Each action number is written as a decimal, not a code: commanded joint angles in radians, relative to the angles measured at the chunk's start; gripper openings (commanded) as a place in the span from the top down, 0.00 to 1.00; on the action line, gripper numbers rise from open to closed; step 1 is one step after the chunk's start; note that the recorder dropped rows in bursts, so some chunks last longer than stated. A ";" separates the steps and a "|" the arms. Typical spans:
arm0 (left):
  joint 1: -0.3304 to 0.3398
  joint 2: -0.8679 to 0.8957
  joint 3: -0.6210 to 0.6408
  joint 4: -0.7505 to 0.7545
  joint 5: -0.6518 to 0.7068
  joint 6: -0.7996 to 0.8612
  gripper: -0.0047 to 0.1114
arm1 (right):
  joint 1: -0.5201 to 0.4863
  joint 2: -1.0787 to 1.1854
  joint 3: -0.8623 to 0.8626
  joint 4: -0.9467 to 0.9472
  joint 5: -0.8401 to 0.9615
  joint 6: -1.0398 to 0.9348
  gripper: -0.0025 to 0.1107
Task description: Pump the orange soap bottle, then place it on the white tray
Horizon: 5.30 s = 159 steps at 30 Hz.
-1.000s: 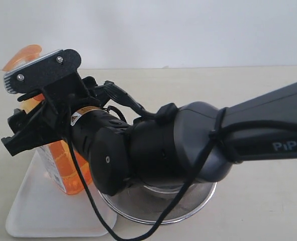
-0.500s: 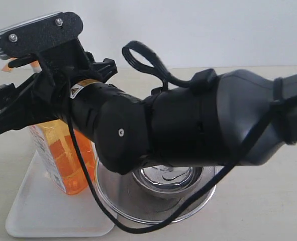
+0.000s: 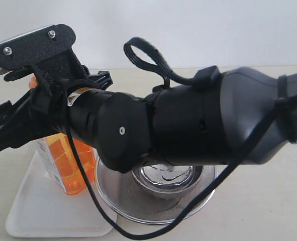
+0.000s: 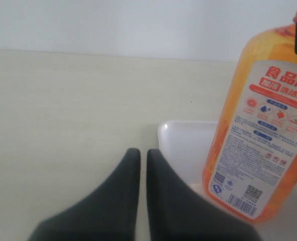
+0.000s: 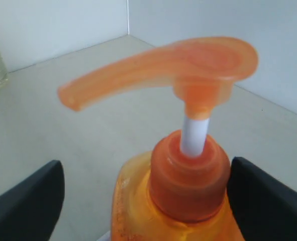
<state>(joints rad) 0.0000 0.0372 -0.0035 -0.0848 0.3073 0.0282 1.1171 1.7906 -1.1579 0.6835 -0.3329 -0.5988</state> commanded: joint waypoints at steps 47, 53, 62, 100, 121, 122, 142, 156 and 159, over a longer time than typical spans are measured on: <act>-0.001 -0.002 0.004 0.000 -0.011 -0.009 0.92 | -0.004 -0.179 -0.005 -0.010 0.480 -0.089 0.98; -0.001 -0.002 0.004 0.000 -0.011 -0.009 0.92 | -0.004 -0.184 -0.005 -0.022 0.478 -0.115 0.98; -0.001 -0.002 0.004 0.000 -0.011 -0.009 0.92 | -0.082 -0.213 -0.005 -0.062 0.490 -0.090 0.98; -0.001 -0.002 0.004 0.000 -0.136 -0.009 0.92 | -0.319 -0.254 -0.005 -0.065 0.488 -0.098 0.98; -0.001 -0.002 0.004 0.000 -0.323 0.029 0.92 | -0.319 -0.208 -0.005 -0.065 0.487 -0.110 0.98; -0.001 -0.002 0.004 0.000 -0.321 0.029 0.92 | -0.319 -0.199 -0.005 -0.065 0.487 -0.110 0.98; -0.001 -0.002 0.004 -0.004 -0.363 0.013 0.92 | -0.319 -0.188 -0.005 -0.065 0.394 -0.110 0.98; -0.001 0.131 -0.064 -0.004 -0.344 -0.034 0.92 | -0.319 -0.171 -0.005 -0.063 0.373 -0.117 0.98; -0.001 0.198 -0.117 -0.004 -0.290 -0.064 0.92 | -0.319 -0.171 -0.005 -0.065 0.366 -0.117 0.98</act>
<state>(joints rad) 0.0000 0.1791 -0.0779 -0.0832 -0.0255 0.0000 0.8032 1.6205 -1.1599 0.6245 0.0513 -0.7059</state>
